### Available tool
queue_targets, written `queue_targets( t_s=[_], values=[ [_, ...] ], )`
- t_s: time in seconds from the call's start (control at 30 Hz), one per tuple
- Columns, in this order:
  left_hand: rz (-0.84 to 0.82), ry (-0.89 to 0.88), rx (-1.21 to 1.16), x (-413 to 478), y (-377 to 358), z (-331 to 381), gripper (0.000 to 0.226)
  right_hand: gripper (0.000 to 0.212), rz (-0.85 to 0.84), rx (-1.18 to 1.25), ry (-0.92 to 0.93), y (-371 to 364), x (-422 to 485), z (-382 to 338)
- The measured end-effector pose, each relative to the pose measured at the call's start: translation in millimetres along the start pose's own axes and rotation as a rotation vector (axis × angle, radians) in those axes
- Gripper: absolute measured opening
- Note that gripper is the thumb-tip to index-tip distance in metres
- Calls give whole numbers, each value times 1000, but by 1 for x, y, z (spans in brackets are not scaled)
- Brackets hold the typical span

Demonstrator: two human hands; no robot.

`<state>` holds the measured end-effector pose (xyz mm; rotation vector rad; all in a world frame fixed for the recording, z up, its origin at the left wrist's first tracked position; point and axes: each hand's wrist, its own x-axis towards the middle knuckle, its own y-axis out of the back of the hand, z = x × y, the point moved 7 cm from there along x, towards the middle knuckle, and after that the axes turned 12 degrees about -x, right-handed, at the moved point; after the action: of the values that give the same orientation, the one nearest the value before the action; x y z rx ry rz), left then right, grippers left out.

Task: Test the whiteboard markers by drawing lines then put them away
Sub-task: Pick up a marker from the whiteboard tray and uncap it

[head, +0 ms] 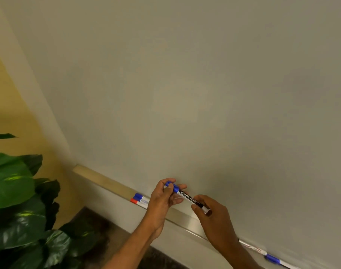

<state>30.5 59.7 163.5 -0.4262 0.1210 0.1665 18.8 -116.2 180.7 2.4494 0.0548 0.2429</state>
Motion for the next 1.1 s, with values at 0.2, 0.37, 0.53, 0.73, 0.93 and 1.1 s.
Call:
queue_targets(
  t_s=[0.2,0.37,0.53,0.73,0.93,1.1],
  values=[
    [160,42,193,20,68,-56,23,17,-3,-202,-73,-57,12,47],
    [129,-115,830,21,110,-93,45,17,-28,-346,-83,-94,21,75],
    [-194,-224,1336,19,108,-140,57,19,-100,-443,-114,-135,25,105],
    [-372,-273,1389,29,105,-190,97,22,-134,-498,-156,-170,26,131],
    [-383,-142,1434,53,106,-202,94,24,-133,-522,-149,-195,31,148],
    [-390,-181,1493,70,111,-227,118,19,-131,-560,-145,-207,33,162]
  ],
)
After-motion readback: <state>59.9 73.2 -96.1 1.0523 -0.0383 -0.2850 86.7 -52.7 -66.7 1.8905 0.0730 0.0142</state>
